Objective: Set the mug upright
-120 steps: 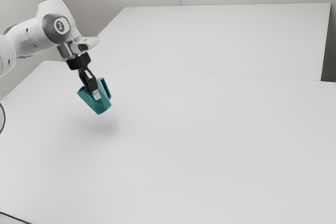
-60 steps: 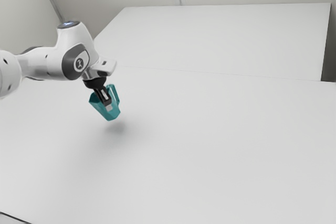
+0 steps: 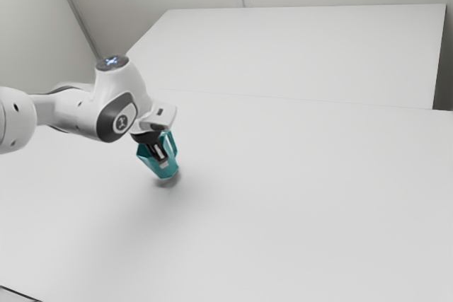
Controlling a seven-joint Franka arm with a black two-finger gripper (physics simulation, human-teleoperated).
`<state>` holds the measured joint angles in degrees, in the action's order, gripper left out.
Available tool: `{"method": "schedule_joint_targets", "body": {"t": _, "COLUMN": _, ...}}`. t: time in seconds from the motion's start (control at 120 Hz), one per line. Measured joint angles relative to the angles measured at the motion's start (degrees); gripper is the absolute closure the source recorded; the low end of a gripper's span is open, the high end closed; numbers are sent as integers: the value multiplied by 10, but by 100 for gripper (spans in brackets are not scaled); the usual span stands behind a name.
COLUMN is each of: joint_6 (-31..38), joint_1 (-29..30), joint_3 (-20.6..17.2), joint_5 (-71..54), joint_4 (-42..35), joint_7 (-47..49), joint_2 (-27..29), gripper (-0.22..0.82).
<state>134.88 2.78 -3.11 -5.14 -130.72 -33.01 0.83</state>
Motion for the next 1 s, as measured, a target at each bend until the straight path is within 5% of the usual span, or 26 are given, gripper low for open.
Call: {"method": "schedule_joint_targets", "body": {"t": 1.0, "joint_6": 19, "joint_1": 32, "joint_3": -5, "joint_5": 10, "joint_4": -45, "joint_7": 80, "joint_2": 4, "gripper": 76}}
